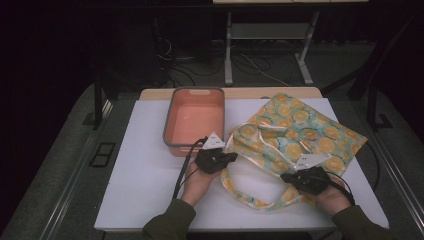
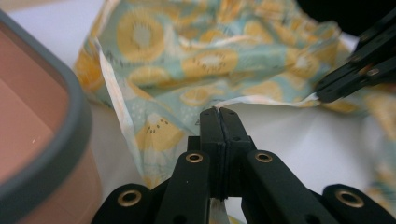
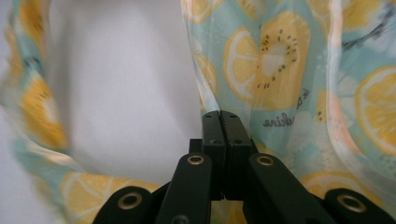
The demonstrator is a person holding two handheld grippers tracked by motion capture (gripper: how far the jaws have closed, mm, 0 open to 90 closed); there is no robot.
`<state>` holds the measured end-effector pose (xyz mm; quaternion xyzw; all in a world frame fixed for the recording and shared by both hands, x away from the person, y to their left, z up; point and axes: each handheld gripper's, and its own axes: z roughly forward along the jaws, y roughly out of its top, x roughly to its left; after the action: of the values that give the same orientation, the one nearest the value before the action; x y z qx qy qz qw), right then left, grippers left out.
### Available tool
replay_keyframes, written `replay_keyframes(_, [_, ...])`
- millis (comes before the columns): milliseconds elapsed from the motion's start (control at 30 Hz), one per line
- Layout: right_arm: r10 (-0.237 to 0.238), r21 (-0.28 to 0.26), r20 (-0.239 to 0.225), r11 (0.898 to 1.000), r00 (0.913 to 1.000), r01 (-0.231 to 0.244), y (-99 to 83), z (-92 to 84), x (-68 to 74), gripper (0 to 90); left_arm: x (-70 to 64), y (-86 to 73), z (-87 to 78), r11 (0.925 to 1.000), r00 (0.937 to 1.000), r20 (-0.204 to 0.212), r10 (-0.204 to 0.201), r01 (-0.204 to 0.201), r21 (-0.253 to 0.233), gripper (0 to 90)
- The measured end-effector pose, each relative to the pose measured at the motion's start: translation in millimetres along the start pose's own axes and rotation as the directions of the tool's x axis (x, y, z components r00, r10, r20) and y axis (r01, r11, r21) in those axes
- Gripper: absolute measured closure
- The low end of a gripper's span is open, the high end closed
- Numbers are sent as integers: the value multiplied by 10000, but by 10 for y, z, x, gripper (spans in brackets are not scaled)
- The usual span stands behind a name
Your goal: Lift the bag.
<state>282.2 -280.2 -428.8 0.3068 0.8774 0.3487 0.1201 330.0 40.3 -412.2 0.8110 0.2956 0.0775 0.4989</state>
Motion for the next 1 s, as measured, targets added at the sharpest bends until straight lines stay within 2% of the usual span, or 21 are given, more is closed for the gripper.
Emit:
replay_keyframes(167, [118, -623, 42, 9980, 9999, -115, 63, -88, -33, 897, -85, 100, -149, 9978, 9999, 43, 155, -152, -646, 893])
replay_keyframes(267, [68, -1055, 111, 9944, 9999, -55, 101, -157, -29, 897, -106, 161, -268, 9938, 9998, 69, 164, -155, -1097, 893])
replay_keyframes(500, [-33, -2174, 361, 9760, 9993, 111, 256, -352, -23, 898, -154, 336, -485, 9793, 9996, 164, 239, -201, -2016, 893])
replay_keyframes(633, [51, -2730, 515, 9620, 9987, 92, 349, -480, -59, 898, -225, 506, -608, 9640, 9983, 367, 457, -344, -2638, 893])
replay_keyframes(767, [18, -3392, 642, 9405, 9979, 201, 459, -640, -71, 898, -343, 719, -768, 9343, 9950, 529, 852, -613, -3511, 892])
replay_keyframes(833, [-5, -3587, 737, 9331, 9973, 269, 514, -695, -83, 897, -364, 788, -776, 9334, 9937, 255, 1095, -940, -3463, 892])
replay_keyframes(867, [-34, -3609, 880, 9320, 9961, 350, 534, -708, -98, 897, -348, 800, -754, 9335, 9944, 180, 1037, -911, -3469, 892])
replay_keyframes(933, [114, -3671, 913, 9299, 9958, 230, 553, -701, -153, 898, -272, 803, -694, 9414, 9964, 69, 848, -778, -3283, 892])
replay_keyframes(1000, [253, -3610, 961, 9325, 9951, 112, 556, -666, -215, 898, -202, 789, -610, 9510, 9971, -147, 753, -763, -2995, 891])
